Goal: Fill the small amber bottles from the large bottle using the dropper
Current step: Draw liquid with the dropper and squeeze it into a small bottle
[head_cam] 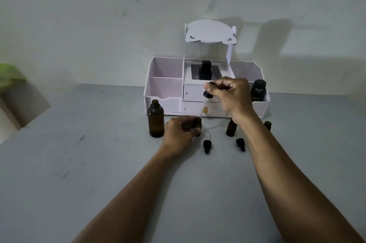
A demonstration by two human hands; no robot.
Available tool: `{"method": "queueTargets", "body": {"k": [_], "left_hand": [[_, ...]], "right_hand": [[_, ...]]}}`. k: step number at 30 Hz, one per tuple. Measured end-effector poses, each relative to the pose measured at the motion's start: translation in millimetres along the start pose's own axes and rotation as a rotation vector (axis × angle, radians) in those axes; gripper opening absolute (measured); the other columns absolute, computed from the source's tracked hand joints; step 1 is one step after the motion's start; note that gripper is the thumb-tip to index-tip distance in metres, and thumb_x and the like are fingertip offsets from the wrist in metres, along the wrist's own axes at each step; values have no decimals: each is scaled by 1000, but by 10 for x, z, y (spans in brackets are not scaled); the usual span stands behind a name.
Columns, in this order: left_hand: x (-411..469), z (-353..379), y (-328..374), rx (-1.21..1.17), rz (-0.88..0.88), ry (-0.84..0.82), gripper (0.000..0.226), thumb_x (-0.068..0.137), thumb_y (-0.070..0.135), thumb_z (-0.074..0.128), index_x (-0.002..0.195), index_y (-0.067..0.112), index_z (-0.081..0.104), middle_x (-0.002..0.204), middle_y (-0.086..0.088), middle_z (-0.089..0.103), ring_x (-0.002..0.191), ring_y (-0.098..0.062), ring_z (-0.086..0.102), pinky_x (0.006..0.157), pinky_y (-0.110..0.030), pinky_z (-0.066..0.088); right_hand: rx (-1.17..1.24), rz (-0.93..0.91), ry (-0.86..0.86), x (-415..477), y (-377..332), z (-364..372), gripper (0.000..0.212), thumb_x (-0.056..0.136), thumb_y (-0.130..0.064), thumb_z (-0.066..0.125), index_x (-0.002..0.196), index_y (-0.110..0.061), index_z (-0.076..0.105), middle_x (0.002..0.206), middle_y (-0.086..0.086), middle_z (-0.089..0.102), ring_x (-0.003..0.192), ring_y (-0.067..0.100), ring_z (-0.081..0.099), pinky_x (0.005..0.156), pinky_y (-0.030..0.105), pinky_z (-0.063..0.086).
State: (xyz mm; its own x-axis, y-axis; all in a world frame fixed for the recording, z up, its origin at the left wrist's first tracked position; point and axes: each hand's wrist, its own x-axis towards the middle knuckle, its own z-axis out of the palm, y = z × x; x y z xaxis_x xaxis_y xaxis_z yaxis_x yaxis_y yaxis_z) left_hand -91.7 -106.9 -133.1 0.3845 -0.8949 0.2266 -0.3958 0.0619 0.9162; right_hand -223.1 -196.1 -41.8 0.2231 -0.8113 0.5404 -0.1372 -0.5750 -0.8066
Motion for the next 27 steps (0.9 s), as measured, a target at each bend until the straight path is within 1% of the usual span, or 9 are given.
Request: {"method": "queueTargets", "body": {"k": [4,9,12,16,19,22,23,25,27], "left_hand": [[-14,-3,9,6,-4,1,38,84,4,77,121,12,72,99,11,71,80,18,63,74,1,46],[-44,-3,49,-14,-25,-11,47,83,7,78,128,15,67,112,8,72,95,4,67,98,-14,50],[-96,-5,91,-36,-64,2,59,84,13,79,138,20,57,126,1,67,111,-10,63,94,-18,48],[-197,-125,60,60,8,-1,60,86,25,77,141,26,54,128,0,65,111,-11,62,91,-20,52],[-334,-292,86,127,211,147,47,86,21,77,131,26,63,105,10,69,88,-3,67,77,-16,57],[-402,-526,151,93,485,448,28,85,13,75,113,15,72,84,8,70,70,-9,68,62,-15,55],[-392,-613,152,69,504,532,25,85,13,73,109,14,72,82,6,70,69,-11,68,60,-17,55],[-335,-776,117,2,415,616,28,84,17,73,111,22,67,86,8,69,78,-10,68,60,-16,54],[-258,-910,-16,-56,254,559,39,84,22,77,119,29,63,99,10,68,92,-7,67,65,-14,53]], "right_hand": [[-6,-10,-3,-4,5,10,12,79,-15,83,89,-8,79,79,4,76,76,20,72,80,33,61],[-31,-23,-55,-13,-39,21,12,82,-21,80,92,-14,79,80,-5,75,74,4,70,76,20,57],[14,-46,-45,-23,-100,26,6,84,-21,79,90,-19,79,83,-7,76,78,6,72,78,23,59],[50,-111,-36,-33,-223,28,8,86,-23,76,95,-23,76,90,-5,75,84,7,71,72,15,56],[143,-114,-11,-28,-379,66,12,87,-22,75,99,-22,75,90,-8,76,83,4,71,67,18,59],[284,-114,15,-19,-545,161,10,87,-15,74,96,-20,75,78,-19,74,77,2,73,70,18,58],[317,-106,15,-17,-591,203,10,87,-14,74,94,-21,75,76,-19,75,78,4,74,72,20,59],[383,-73,16,-13,-652,298,9,87,-14,74,93,-20,75,75,-16,76,78,7,75,73,25,61],[433,-33,14,-5,-669,392,9,87,-12,74,96,-16,75,76,-13,76,77,7,75,72,22,59]]}}
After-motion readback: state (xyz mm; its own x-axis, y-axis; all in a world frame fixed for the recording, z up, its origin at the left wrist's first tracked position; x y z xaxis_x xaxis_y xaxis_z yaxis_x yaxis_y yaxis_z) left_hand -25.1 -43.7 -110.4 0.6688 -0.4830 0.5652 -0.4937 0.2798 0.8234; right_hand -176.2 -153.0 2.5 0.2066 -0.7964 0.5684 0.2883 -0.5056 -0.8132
